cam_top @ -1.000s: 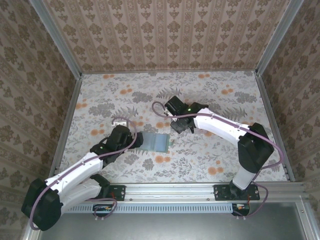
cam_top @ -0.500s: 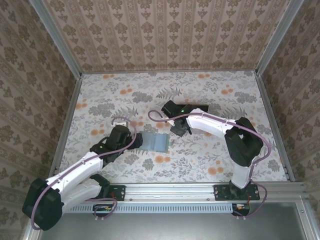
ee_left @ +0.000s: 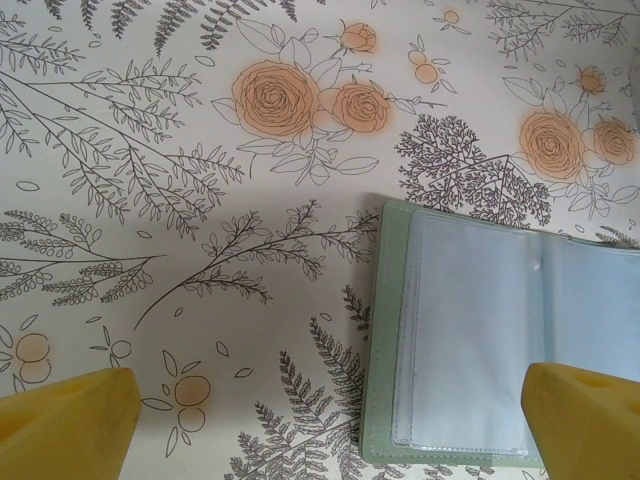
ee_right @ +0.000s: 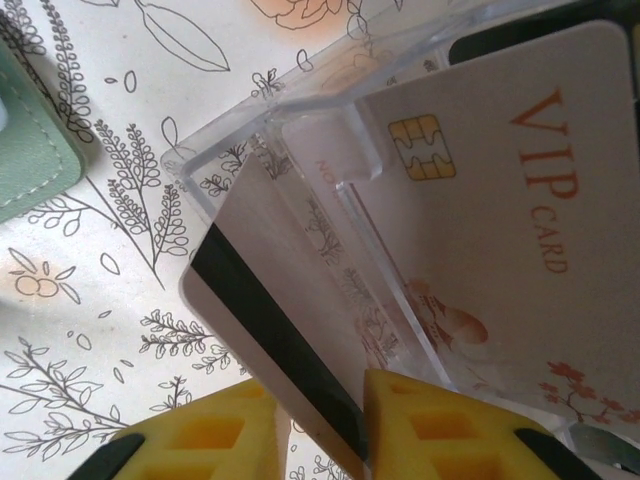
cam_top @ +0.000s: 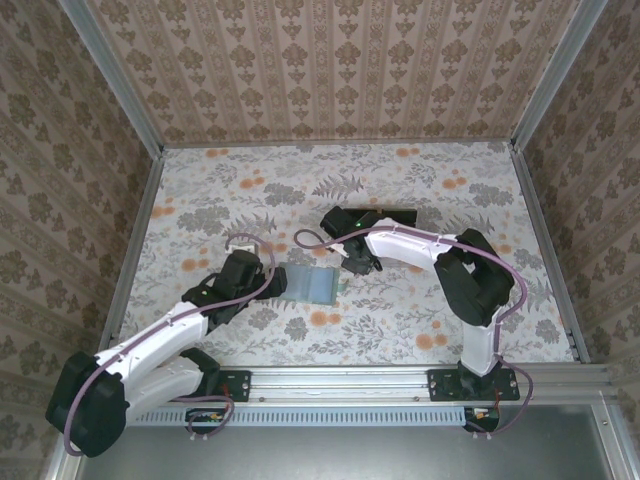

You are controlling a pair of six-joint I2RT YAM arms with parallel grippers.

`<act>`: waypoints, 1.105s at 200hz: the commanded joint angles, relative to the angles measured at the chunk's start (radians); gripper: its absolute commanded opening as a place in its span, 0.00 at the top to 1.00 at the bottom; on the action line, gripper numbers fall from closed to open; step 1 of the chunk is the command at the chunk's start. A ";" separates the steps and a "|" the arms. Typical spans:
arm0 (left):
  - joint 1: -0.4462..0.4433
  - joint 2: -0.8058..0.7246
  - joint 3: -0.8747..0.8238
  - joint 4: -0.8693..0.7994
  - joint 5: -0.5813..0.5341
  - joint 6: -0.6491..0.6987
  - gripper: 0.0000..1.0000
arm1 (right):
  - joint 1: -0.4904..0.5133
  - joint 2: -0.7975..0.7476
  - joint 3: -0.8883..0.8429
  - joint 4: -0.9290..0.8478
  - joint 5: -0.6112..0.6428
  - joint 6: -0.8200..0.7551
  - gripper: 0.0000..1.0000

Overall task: Put the credit cards into the card holder
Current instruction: Pick up the credit card from the storage box.

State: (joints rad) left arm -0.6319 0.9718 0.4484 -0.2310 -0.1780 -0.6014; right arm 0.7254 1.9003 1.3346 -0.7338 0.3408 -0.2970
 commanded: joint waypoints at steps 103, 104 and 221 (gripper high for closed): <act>0.011 0.019 0.004 0.046 0.029 0.000 0.00 | 0.058 -0.014 0.060 -0.020 0.089 -0.103 0.99; 0.011 0.020 0.004 0.046 0.029 -0.001 0.00 | 0.059 -0.014 0.061 -0.020 0.090 -0.104 0.99; 0.011 0.000 -0.003 0.051 0.024 -0.011 0.00 | 0.139 -0.172 0.142 -0.047 0.099 -0.062 1.00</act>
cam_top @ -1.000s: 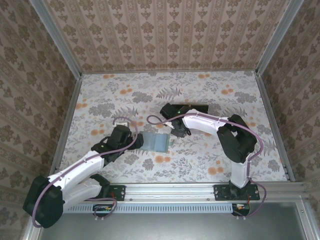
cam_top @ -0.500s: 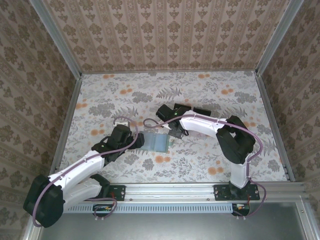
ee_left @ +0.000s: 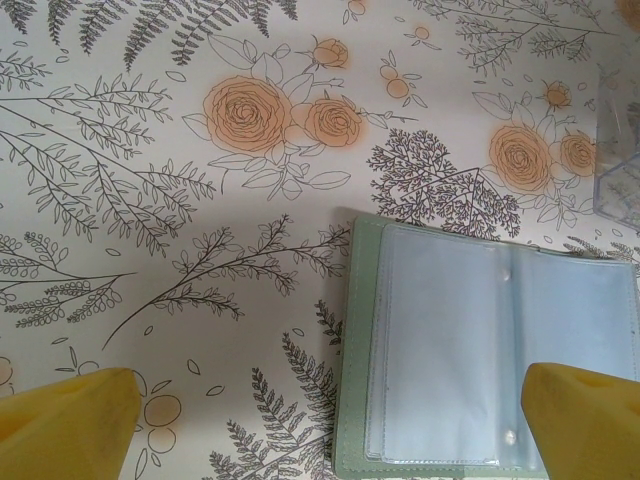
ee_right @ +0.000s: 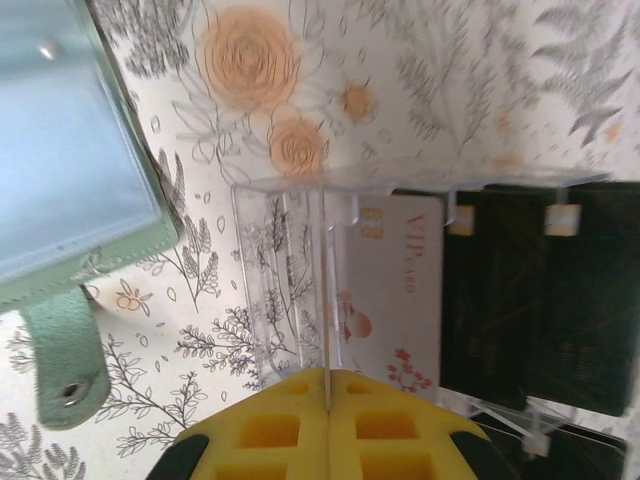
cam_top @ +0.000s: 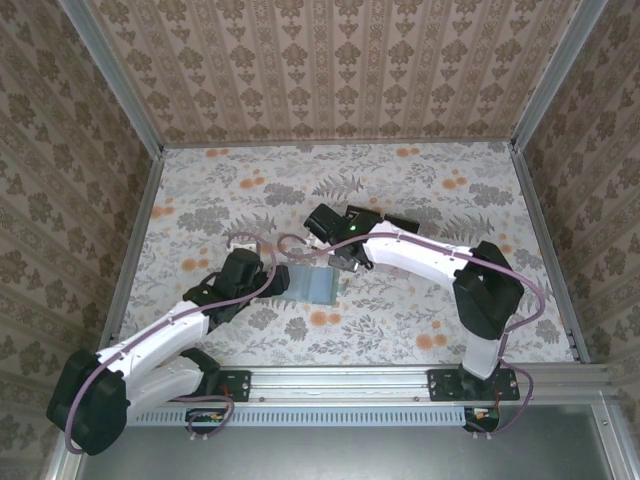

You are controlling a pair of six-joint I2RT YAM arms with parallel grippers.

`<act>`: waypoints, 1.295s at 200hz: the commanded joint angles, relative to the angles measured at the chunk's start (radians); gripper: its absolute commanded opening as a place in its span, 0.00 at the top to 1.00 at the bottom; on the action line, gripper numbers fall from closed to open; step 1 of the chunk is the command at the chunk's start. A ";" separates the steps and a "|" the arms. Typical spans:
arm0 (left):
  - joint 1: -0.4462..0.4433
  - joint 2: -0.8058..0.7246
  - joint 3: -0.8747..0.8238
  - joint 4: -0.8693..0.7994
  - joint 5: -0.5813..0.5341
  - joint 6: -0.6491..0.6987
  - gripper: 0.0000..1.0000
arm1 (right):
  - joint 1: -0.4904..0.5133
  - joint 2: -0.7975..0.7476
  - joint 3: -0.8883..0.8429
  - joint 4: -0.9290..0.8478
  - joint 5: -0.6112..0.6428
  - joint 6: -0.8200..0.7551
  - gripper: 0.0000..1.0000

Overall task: Put the credit cards into the card holder
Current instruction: Pick up the credit card from the storage box, then move the card holder to the center of the table.

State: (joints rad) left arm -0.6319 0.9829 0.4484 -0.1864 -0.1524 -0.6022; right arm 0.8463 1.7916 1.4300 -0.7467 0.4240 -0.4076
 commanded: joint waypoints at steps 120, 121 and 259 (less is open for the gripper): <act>0.012 -0.071 0.018 -0.104 -0.157 -0.053 0.00 | 0.028 -0.115 -0.282 0.487 -0.405 1.310 1.00; 0.011 -0.072 0.018 -0.104 -0.157 -0.052 0.00 | 0.029 -0.114 -0.284 0.490 -0.405 1.314 1.00; 0.011 -0.039 0.031 -0.101 -0.126 -0.013 0.00 | 0.060 0.001 -0.376 0.639 -0.446 1.510 1.00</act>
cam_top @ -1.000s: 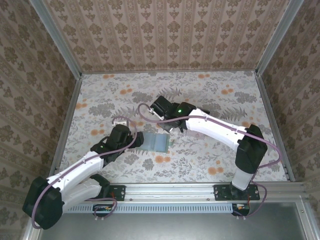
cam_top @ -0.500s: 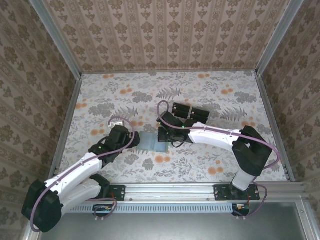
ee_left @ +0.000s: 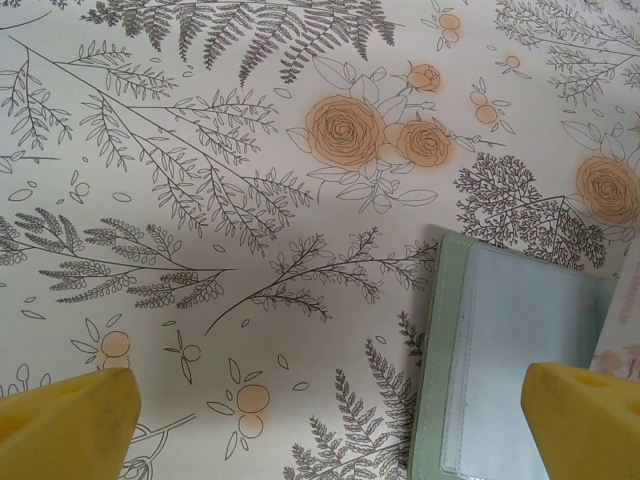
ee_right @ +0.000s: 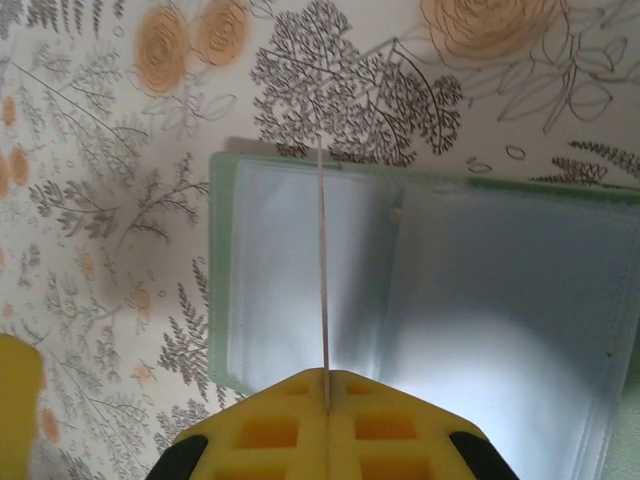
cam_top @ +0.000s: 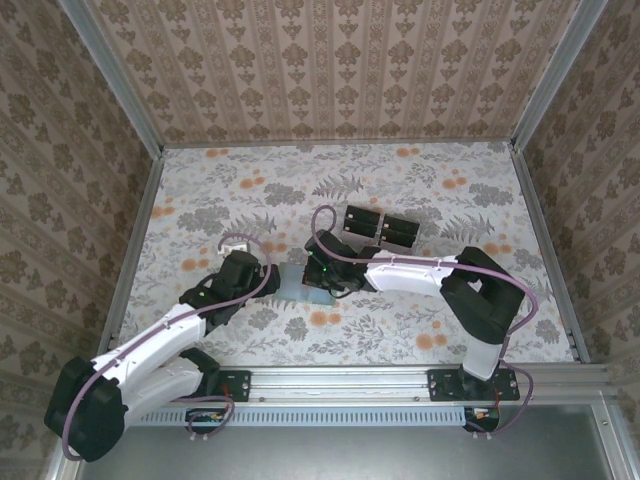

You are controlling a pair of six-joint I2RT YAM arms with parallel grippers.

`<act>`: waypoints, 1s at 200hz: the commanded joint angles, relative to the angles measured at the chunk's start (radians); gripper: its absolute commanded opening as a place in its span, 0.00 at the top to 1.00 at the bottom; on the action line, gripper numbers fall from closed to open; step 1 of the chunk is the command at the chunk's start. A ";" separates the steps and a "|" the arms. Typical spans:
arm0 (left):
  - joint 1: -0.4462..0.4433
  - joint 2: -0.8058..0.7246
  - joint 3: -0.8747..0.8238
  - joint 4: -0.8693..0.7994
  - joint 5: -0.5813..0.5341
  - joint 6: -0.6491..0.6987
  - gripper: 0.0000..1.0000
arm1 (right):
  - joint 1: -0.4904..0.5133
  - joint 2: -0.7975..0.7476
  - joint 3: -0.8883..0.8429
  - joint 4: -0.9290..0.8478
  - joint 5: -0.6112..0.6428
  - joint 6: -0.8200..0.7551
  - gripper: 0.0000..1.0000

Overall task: Put the credit cards into the card holder
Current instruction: Move the card holder to the center of the table.

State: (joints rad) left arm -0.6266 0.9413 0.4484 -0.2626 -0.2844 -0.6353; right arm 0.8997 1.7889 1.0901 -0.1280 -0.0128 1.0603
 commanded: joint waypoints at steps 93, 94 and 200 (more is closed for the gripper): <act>0.002 0.019 0.037 -0.023 0.027 0.040 0.00 | -0.014 -0.069 -0.164 -0.056 -0.012 -0.040 1.00; 0.002 0.020 0.037 -0.024 0.028 0.040 0.00 | -0.014 -0.071 -0.164 -0.058 -0.012 -0.042 1.00; -0.058 0.122 0.079 -0.004 0.097 0.097 0.00 | -0.065 -0.165 -0.195 0.103 -0.225 -0.215 1.00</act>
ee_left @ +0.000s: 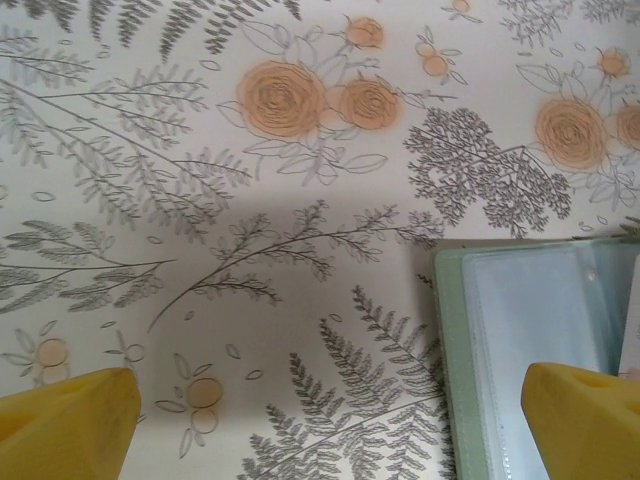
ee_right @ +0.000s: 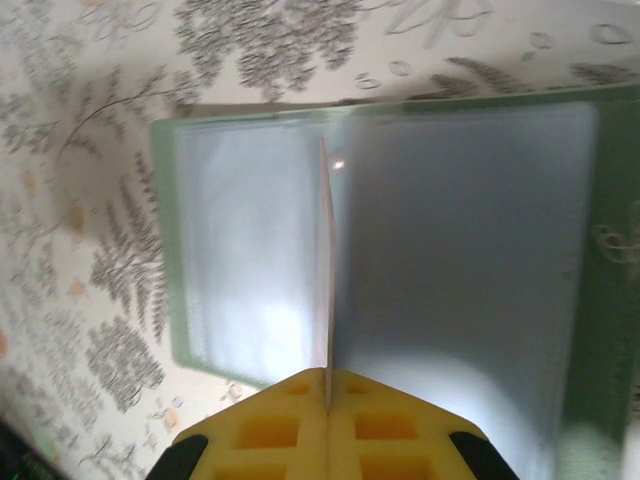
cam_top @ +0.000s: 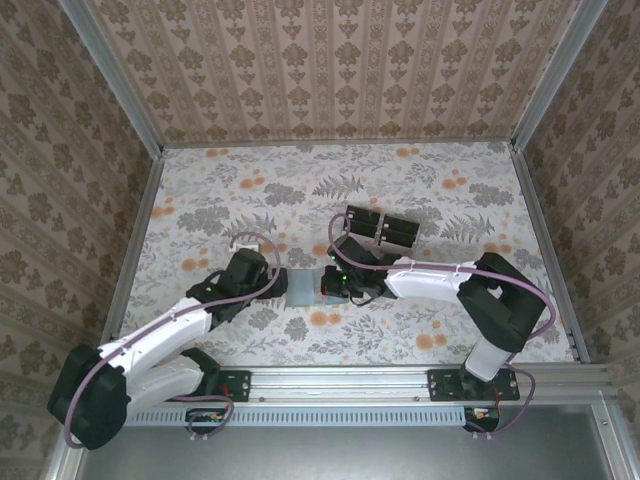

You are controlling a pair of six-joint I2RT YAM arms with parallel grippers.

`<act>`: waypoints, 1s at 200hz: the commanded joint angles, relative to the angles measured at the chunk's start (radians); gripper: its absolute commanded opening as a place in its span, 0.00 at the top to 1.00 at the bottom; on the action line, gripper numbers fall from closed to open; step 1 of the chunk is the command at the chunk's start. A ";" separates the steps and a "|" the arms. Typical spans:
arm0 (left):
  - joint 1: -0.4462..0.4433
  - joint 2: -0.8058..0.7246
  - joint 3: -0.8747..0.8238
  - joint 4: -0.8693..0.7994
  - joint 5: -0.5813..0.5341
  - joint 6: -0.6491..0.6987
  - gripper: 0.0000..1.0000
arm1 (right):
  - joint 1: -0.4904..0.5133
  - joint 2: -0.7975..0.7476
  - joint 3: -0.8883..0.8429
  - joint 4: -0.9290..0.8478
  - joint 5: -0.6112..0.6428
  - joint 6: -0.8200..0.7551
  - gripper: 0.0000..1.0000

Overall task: Put the credit cards into the card holder
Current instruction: Move the card holder to the center of the table, then insert the credit card into the card slot.

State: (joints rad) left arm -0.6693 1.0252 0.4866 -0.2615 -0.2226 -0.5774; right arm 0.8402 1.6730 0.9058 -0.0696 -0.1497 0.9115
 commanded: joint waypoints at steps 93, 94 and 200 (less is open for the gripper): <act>-0.091 0.211 0.113 -0.005 0.003 0.049 0.00 | -0.096 -0.062 -0.082 0.131 -0.200 -0.086 1.00; -0.093 0.214 0.114 -0.005 0.003 0.049 0.00 | -0.097 -0.061 -0.083 0.133 -0.201 -0.086 1.00; -0.119 0.350 0.115 -0.073 -0.134 0.029 0.00 | -0.153 -0.003 -0.190 0.256 -0.234 -0.082 1.00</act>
State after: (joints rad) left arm -0.7849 1.3689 0.5961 -0.2737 -0.2939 -0.5457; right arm 0.6914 1.6604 0.7429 0.1699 -0.3790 0.8364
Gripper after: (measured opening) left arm 0.997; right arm 0.058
